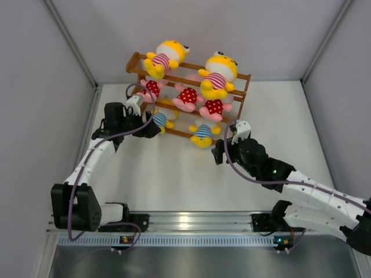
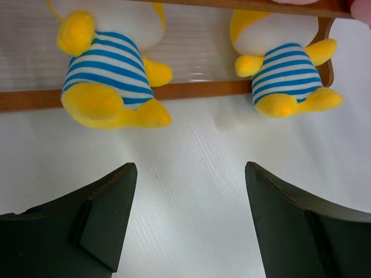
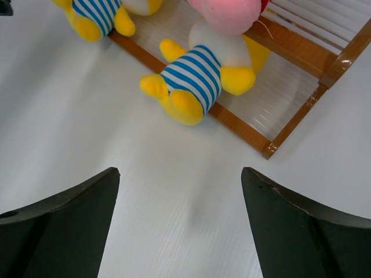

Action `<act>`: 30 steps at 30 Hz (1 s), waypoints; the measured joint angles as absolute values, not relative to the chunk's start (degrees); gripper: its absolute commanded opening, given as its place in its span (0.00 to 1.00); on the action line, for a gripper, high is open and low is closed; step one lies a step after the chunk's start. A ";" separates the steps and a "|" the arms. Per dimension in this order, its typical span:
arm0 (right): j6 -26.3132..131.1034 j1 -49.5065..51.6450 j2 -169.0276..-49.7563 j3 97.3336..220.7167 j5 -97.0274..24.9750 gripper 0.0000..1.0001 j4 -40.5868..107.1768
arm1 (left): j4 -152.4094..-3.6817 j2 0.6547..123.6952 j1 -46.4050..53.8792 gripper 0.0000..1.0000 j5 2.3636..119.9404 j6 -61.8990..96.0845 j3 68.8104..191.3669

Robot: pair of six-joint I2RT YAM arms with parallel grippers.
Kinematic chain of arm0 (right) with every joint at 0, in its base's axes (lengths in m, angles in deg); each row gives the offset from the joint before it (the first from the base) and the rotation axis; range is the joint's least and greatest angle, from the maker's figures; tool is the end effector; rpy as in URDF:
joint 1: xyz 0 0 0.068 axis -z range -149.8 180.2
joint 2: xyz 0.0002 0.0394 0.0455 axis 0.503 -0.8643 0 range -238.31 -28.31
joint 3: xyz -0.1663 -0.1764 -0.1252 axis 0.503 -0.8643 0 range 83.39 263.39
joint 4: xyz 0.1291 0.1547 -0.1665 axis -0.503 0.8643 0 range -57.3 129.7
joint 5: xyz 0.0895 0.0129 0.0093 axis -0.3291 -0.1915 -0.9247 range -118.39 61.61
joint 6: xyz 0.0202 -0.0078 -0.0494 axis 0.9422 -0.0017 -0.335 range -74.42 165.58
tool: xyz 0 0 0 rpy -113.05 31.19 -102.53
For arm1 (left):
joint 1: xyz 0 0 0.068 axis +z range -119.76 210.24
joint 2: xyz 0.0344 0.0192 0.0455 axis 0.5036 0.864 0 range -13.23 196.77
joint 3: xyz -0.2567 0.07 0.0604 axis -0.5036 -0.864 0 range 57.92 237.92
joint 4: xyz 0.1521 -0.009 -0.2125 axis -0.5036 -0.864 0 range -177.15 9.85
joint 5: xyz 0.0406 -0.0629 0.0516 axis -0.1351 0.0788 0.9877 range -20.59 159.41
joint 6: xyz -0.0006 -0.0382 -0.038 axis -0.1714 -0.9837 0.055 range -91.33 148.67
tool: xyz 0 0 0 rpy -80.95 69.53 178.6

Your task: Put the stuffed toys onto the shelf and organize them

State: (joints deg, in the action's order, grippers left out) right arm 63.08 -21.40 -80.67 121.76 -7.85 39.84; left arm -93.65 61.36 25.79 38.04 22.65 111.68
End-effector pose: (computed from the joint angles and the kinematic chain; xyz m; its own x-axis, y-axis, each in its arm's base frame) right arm 0.1408 0.1577 0.2829 -0.3731 -0.0174 -0.9276 -0.4387 0.8843 0.1598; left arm 0.2842 -0.0406 0.2781 -0.6111 -0.0423 -0.7904 0.4332 0.8179 -0.3786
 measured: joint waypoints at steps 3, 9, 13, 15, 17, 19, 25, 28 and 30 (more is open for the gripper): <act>64.83 -21.09 -81.04 124.01 -6.04 0.90 44.78 | -99.96 59.28 25.79 0.81 40.29 26.02 113.34; 69.83 -14.32 -80.93 127.03 -4.48 0.99 56.58 | -112.05 55.26 26.09 0.84 54.17 34.26 114.93; 71.82 -2.36 -79.80 127.44 -4.29 0.99 64.45 | -116.60 52.00 28.28 0.90 64.11 39.44 113.82; 71.82 2.73 -78.57 127.44 -5.12 0.99 66.50 | -117.23 50.01 30.77 0.91 67.11 41.03 111.70; 71.12 9.05 -77.06 127.44 -7.52 0.99 67.35 | -118.15 49.01 33.92 0.98 69.95 42.10 109.18; 69.96 15.87 -77.22 127.44 -12.57 0.99 67.42 | -118.50 49.18 36.61 0.98 71.96 42.52 106.67; 68.54 31.80 -86.22 127.29 -21.95 0.99 68.38 | -119.26 49.42 41.55 0.98 75.19 42.80 100.66; 68.56 32.61 -87.69 127.29 -22.58 0.99 69.15 | -119.26 49.42 42.38 0.98 76.44 42.76 99.98; 68.52 32.61 -87.69 127.29 -22.76 1.00 69.06 | -119.07 49.40 42.55 0.98 76.96 42.76 99.98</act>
State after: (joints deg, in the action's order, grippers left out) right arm 68.52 32.61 -87.69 127.29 -22.76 69.06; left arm -119.07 49.40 42.55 76.96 42.76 99.98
